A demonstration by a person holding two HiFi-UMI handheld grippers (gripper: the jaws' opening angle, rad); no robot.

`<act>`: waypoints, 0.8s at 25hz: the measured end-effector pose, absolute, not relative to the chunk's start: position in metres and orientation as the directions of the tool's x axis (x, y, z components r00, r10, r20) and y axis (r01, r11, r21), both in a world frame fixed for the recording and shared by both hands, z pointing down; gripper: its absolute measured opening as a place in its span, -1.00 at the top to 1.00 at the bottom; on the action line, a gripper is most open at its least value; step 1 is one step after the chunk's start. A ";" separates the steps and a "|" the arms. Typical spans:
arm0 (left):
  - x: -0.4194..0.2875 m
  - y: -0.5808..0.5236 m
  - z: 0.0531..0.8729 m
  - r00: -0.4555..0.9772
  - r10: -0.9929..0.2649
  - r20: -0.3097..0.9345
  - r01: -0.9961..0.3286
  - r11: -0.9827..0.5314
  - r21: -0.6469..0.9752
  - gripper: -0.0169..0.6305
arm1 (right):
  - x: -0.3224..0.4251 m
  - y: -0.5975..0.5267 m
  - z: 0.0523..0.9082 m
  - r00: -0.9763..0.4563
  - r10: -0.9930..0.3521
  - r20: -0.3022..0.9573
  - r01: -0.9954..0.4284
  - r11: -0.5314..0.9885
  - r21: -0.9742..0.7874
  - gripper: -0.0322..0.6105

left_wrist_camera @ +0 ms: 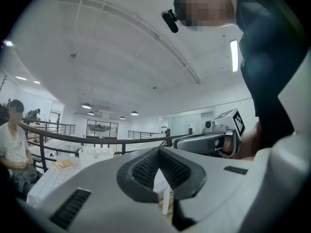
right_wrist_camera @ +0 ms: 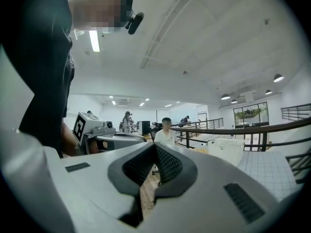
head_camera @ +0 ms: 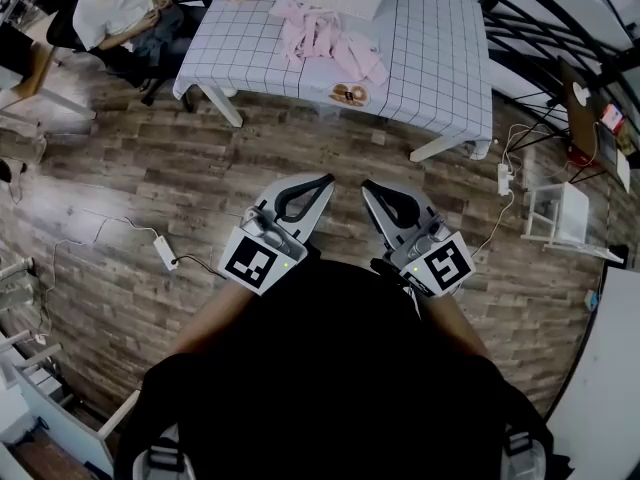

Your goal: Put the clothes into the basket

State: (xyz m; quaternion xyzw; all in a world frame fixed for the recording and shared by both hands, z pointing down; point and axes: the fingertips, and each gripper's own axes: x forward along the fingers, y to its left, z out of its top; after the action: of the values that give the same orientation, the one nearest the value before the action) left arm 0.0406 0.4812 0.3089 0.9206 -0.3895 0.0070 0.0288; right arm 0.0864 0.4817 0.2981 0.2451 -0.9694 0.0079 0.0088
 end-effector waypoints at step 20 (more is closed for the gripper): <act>-0.032 0.395 0.317 0.732 -0.681 0.028 -0.680 -0.728 0.087 0.95 | 0.014 0.399 0.309 -0.857 -0.515 0.028 -0.516 0.856 -0.024 0.85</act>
State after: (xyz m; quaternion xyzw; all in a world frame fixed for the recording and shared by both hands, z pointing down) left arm -0.0319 0.3952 0.3168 0.9295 -0.3660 -0.0028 0.0458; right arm 0.0143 0.3994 0.3087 0.2677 -0.9633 0.0154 0.0102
